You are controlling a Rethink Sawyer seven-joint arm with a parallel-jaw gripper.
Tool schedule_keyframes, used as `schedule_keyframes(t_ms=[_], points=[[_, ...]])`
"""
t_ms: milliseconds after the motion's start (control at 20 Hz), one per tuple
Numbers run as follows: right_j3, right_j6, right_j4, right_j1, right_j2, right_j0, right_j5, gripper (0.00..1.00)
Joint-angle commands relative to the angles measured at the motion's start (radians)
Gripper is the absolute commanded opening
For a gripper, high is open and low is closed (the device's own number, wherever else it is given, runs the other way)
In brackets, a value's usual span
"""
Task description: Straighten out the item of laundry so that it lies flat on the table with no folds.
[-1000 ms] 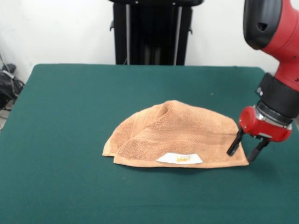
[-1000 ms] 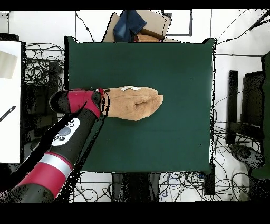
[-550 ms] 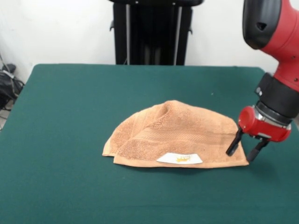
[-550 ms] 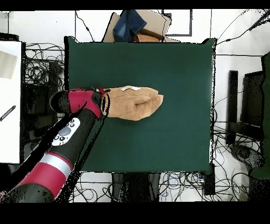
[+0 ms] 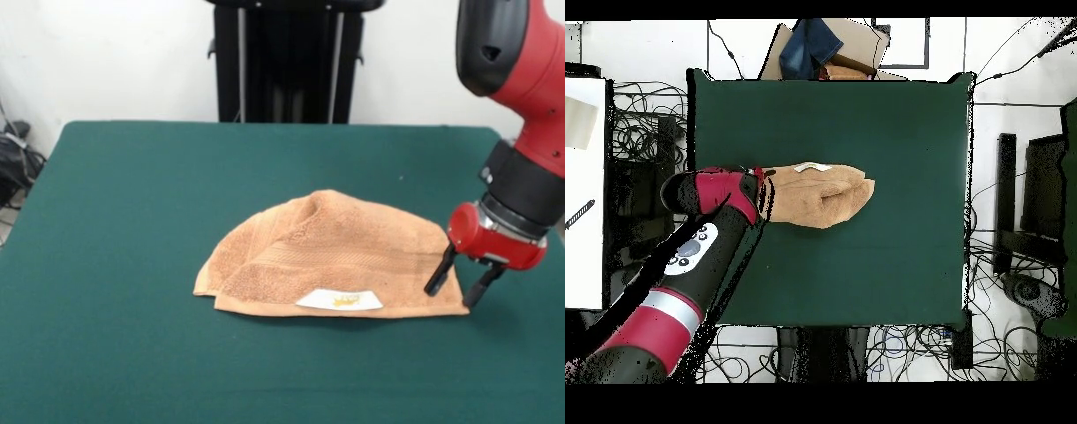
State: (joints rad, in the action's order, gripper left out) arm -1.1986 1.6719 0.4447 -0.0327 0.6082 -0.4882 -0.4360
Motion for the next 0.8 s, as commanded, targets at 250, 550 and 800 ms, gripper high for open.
schedule_keyframes(t_ms=[250, 550, 800], points=[[0.008, 0.339, 0.057, 0.02, -0.032, -0.023, -0.076, 1.0], [0.005, 0.337, 0.06, 0.021, -0.034, -0.026, -0.077, 1.0], [0.0, 0.33, 0.063, 0.016, -0.035, -0.027, -0.077, 1.0]])
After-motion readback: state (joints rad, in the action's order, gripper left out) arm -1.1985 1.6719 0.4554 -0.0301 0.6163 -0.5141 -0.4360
